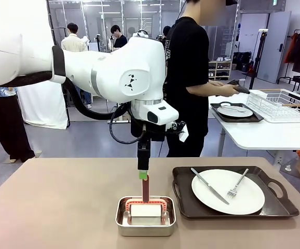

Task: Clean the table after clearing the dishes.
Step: When the left (or right) Handle tray is removed, use the left hand (or right hand) to clean the left (or right) side of the table with the Lint Roller.

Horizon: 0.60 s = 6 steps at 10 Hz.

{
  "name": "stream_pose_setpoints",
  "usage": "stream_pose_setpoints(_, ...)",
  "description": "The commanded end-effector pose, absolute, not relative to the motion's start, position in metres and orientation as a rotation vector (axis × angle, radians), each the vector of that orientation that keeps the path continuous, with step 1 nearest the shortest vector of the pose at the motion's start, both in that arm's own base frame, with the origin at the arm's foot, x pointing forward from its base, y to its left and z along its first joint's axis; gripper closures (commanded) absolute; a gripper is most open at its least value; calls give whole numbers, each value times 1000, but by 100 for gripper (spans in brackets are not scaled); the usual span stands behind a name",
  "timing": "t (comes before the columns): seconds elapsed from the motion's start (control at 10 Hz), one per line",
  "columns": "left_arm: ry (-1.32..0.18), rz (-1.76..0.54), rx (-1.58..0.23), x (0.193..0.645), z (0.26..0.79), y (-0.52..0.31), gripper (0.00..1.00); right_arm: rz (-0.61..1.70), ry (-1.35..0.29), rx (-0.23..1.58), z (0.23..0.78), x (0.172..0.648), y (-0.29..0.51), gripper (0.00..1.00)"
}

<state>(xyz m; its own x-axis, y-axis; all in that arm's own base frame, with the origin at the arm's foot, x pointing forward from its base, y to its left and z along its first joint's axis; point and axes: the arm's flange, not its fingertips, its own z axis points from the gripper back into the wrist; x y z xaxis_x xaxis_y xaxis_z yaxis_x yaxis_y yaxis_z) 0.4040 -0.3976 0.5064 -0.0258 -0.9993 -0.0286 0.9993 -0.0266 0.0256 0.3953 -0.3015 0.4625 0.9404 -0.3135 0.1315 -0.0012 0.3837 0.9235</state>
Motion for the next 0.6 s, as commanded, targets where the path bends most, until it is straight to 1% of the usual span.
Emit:
stream_pose_setpoints(0.0, -22, -1581, 82, 401, 488, -401, 0, -213, -304, 1165, 465, 394, -299, 0)
stream_pose_setpoints(0.4, -67, -1601, 121, 402, 460, -408, 0, -213, -304, 1165, 465, 394, -299, 0)
stream_pose_setpoints(0.5, -44, -1602, 114, 403, 454, -410, 0, -213, -304, 1165, 465, 394, -299, 0)
